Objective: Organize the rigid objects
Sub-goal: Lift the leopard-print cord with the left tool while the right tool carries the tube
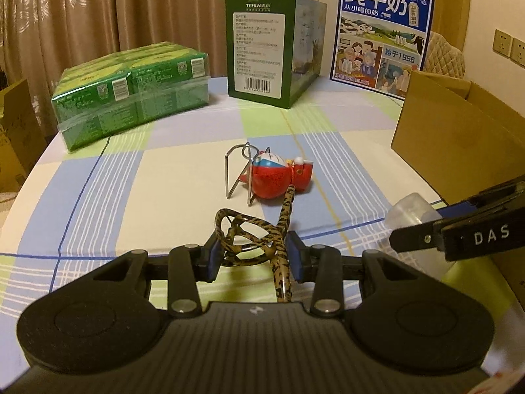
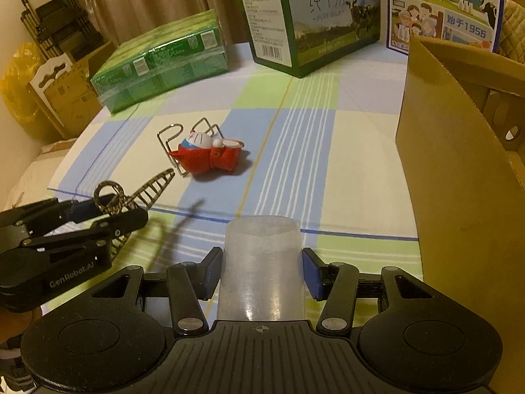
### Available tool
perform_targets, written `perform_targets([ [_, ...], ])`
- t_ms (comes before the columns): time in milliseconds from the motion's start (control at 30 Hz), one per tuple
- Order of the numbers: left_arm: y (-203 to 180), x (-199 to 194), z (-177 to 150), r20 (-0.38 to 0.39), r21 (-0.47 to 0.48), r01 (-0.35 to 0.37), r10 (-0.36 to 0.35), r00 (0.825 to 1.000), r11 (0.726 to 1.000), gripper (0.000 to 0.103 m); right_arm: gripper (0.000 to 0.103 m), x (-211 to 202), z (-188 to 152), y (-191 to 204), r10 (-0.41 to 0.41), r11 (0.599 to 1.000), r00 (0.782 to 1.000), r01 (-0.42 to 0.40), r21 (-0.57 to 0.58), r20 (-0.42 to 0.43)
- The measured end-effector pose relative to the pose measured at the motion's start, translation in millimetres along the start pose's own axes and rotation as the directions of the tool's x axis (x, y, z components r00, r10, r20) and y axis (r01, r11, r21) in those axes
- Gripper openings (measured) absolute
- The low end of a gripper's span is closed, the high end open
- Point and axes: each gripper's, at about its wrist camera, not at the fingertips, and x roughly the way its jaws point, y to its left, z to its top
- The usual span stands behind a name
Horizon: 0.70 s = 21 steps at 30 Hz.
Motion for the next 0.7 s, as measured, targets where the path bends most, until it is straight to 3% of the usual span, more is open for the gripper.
perform_targets([
  [700, -3, -29, 2, 0.025, -0.04, 0.0, 0.001, 1.0, 0.999, 0.035, 0.048, -19, 4, 5, 0.003, 0.999, 0.998, -0.006, 0.036, 0.059],
])
